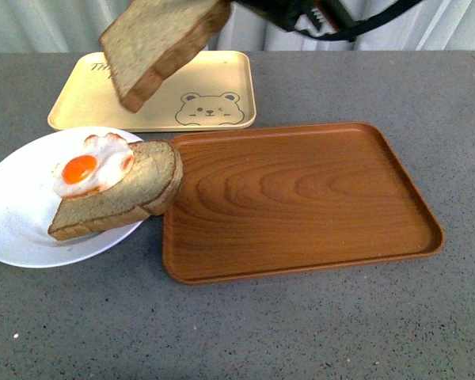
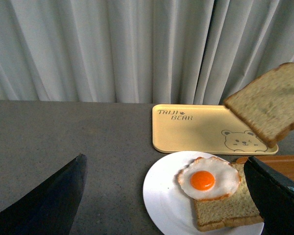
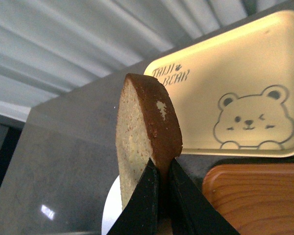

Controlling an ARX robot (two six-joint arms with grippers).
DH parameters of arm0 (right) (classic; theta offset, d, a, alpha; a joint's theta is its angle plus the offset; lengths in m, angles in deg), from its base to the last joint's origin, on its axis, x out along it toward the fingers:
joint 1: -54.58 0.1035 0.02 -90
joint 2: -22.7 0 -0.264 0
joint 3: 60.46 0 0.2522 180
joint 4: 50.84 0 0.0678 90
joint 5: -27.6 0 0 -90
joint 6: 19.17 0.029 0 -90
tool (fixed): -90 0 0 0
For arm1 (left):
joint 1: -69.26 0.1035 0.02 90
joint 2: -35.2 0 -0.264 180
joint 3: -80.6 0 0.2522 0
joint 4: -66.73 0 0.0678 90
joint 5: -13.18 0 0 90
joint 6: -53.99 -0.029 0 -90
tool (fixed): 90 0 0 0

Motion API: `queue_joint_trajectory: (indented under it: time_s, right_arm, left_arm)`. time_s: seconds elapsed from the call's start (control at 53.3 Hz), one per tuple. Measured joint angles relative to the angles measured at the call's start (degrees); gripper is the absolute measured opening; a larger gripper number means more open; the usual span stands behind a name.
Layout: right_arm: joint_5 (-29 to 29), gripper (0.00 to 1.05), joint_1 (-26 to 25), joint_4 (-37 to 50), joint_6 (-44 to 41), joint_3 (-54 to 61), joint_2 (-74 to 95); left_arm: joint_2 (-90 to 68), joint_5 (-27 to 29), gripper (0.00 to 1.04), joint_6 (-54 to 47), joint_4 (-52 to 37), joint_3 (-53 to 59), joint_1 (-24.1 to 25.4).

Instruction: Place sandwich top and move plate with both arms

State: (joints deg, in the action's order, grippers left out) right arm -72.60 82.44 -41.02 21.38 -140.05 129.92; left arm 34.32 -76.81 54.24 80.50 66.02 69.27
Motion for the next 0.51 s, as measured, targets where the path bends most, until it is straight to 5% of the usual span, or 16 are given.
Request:
queue_joint_trajectory:
  time_s: [0.188, 0.506]
  right_arm:
    - [3.2, 0.02, 6.9, -0.4, 0.8, -4.8, 7.3]
    - [4.9, 0.02, 10.9, -0.4, 1.9, -3.5, 10.7]
  left_arm:
    - [0.0, 0.0, 0.96, 0.0, 0.0, 0.0, 0.0]
    - [0.0, 0.0, 0.96, 0.0, 0.0, 0.0, 0.0]
